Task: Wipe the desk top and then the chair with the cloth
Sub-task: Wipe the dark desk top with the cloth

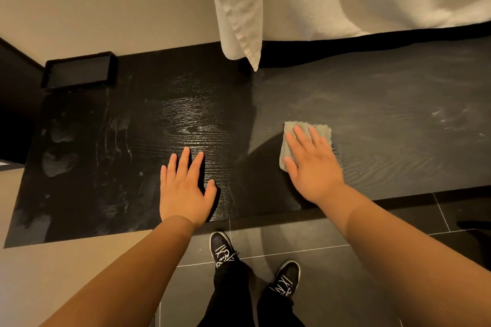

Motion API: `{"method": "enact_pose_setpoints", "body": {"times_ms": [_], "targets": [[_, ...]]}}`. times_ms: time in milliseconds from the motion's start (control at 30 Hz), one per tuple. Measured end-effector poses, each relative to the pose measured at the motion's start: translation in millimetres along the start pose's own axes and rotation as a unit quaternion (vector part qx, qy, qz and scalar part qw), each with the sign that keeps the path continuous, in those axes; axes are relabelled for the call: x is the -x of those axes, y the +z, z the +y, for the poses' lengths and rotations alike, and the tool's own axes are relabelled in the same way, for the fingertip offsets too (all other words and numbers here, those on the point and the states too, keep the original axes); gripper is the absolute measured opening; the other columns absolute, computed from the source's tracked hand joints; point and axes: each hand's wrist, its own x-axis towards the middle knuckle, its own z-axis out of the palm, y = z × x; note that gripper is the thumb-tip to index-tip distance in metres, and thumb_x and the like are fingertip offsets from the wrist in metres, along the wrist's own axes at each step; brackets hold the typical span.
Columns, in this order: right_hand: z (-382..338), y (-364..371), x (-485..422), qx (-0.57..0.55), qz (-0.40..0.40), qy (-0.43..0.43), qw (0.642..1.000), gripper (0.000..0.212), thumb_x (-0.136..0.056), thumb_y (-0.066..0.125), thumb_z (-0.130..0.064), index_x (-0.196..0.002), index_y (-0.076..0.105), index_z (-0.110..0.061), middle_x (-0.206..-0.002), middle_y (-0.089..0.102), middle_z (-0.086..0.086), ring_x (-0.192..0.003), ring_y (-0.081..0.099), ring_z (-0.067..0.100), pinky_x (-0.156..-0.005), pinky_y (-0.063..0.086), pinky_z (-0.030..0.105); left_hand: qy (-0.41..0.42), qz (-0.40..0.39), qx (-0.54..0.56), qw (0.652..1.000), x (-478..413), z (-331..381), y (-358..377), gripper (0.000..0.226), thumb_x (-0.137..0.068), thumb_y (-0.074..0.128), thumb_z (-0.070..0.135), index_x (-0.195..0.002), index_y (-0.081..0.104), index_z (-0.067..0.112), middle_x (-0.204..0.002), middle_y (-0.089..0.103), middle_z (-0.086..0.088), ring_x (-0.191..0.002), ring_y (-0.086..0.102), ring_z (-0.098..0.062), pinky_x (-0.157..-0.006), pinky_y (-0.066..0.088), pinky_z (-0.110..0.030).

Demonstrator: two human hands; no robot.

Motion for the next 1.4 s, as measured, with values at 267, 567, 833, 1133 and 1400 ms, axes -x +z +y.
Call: {"method": "enact_pose_setpoints", "body": {"times_ms": [267, 567, 833, 1133, 1400], "targets": [[-66, 10, 13, -0.037, -0.034, -0.233, 0.971, 0.069, -0.091, 0.037, -0.038, -0.159, 0.034, -0.021, -0.167, 0.027, 0.004, -0.155, 0.017, 0.036, -0.126, 0.014, 0.052, 0.000, -0.004, 0.000, 1.000, 0, 0, -1, 0.075, -0.095, 0.032, 0.061, -0.164, 0.028, 0.032, -0.174, 0.016, -0.002, -0.161, 0.008, -0.031, -0.130, 0.010, -0.055], [-15, -7, -7, -0.022, 0.009, 0.074, 0.997, 0.072, -0.092, 0.026, -0.042, -0.159, 0.031, -0.016, -0.166, 0.027, 0.010, -0.154, 0.016, 0.040, -0.127, 0.012, 0.050, -0.002, -0.009, 0.001, 1.000, 0, -1, 0, 0.074, -0.096, 0.033, 0.061, -0.164, 0.027, 0.033, -0.175, 0.016, -0.002, -0.161, 0.007, -0.031, -0.130, 0.009, -0.054], [-47, 6, 1, -0.045, -0.023, -0.221, 0.974, 0.066, -0.092, 0.040, -0.039, -0.156, 0.040, -0.024, -0.164, 0.034, 0.003, -0.153, 0.023, 0.034, -0.126, 0.019, 0.050, -0.002, -0.012, 0.000, 1.000, 0, 0, -1, 0.074, -0.095, 0.032, 0.061, -0.164, 0.027, 0.033, -0.175, 0.015, -0.002, -0.161, 0.007, -0.031, -0.130, 0.008, -0.054], [-40, -5, -16, -0.035, -0.026, 0.027, 0.999, 0.074, -0.092, 0.022, -0.045, -0.161, 0.026, -0.020, -0.168, 0.023, 0.007, -0.154, 0.011, 0.043, -0.127, 0.007, 0.054, -0.004, -0.011, 0.005, 1.000, -1, 0, -1, 0.074, -0.095, 0.032, 0.061, -0.163, 0.030, 0.033, -0.174, 0.017, -0.001, -0.161, 0.009, -0.031, -0.130, 0.010, -0.054], [-35, 3, -20, -0.007, -0.016, -0.168, 0.986, 0.068, -0.095, 0.037, -0.046, -0.157, 0.037, -0.020, -0.165, 0.032, 0.006, -0.153, 0.023, 0.034, -0.125, 0.019, 0.050, -0.004, -0.008, 0.009, 1.000, 0, 0, -1, 0.073, -0.095, 0.034, 0.060, -0.163, 0.030, 0.033, -0.174, 0.018, -0.002, -0.161, 0.009, -0.031, -0.131, 0.009, -0.054]]}}
